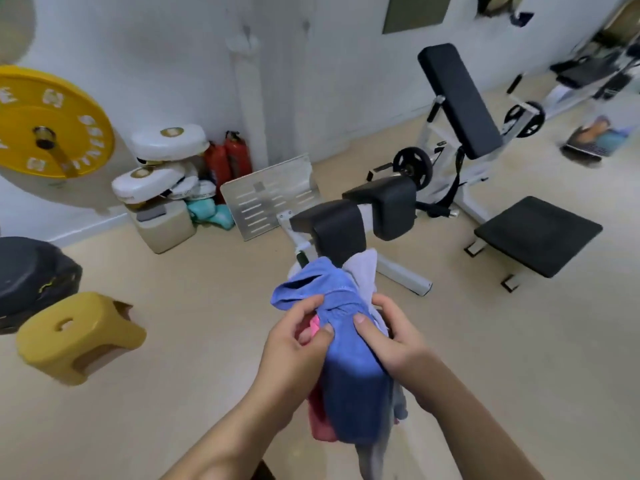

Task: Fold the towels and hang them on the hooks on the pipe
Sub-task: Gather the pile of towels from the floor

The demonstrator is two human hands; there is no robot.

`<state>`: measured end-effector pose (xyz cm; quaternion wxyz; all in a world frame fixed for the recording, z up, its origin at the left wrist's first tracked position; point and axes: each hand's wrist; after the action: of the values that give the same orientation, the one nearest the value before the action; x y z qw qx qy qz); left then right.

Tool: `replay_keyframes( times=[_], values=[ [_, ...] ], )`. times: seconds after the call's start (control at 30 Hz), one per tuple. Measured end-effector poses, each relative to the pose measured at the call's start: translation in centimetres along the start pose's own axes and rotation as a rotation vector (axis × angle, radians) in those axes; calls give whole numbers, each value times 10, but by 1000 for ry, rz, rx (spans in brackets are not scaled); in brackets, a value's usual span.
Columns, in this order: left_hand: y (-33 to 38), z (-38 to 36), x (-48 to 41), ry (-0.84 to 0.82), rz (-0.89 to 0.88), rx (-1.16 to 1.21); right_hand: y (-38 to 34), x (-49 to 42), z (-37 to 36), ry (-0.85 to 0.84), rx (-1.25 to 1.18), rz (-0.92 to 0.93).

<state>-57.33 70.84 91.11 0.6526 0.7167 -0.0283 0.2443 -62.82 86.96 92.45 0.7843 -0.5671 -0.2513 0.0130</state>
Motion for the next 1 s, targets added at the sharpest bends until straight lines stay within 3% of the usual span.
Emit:
replay_keyframes(
  times=[0.23,0.47,0.57,0.8,1.0],
  values=[
    [46,-119,-100,127,-35,6,-17,-94,117,70,-29,-33],
    [109,-240,-237,-140,-118,-37,-41,-214,247,171,14,-31],
    [131,-279,-292,-127,-106,-76,-58,-264,296,154,-27,-25],
    [146,-321,-403,-9,-93,-22,-58,-418,352,-100,-100,-29],
    [155,-340,-456,280,16,54,-55,-533,361,-398,-22,-39]
  ],
)
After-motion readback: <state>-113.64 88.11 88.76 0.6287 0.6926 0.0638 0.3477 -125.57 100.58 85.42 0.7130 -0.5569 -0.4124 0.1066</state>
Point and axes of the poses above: each hand's wrist, its own x-axis away from the middle knuckle, its own z-axis out of the back of the hand, y = z × x, and after that the axes turned 1 degree about -z, right-handed
